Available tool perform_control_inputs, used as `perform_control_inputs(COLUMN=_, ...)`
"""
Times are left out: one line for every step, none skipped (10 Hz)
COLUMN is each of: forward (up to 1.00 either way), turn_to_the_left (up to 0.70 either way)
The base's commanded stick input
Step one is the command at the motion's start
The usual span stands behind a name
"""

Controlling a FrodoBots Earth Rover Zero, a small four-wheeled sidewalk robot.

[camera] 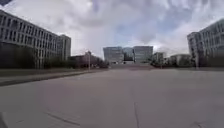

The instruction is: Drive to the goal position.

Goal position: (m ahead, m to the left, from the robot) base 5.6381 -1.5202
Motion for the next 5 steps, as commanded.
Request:
perform_control_inputs(forward=0.7, turn_to_the_left=0.0)
perform_control_inputs(forward=0.7, turn_to_the_left=0.0)
perform_control_inputs(forward=0.7, turn_to_the_left=0.0)
perform_control_inputs(forward=0.7, turn_to_the_left=0.0)
perform_control_inputs(forward=0.7, turn_to_the_left=0.0)
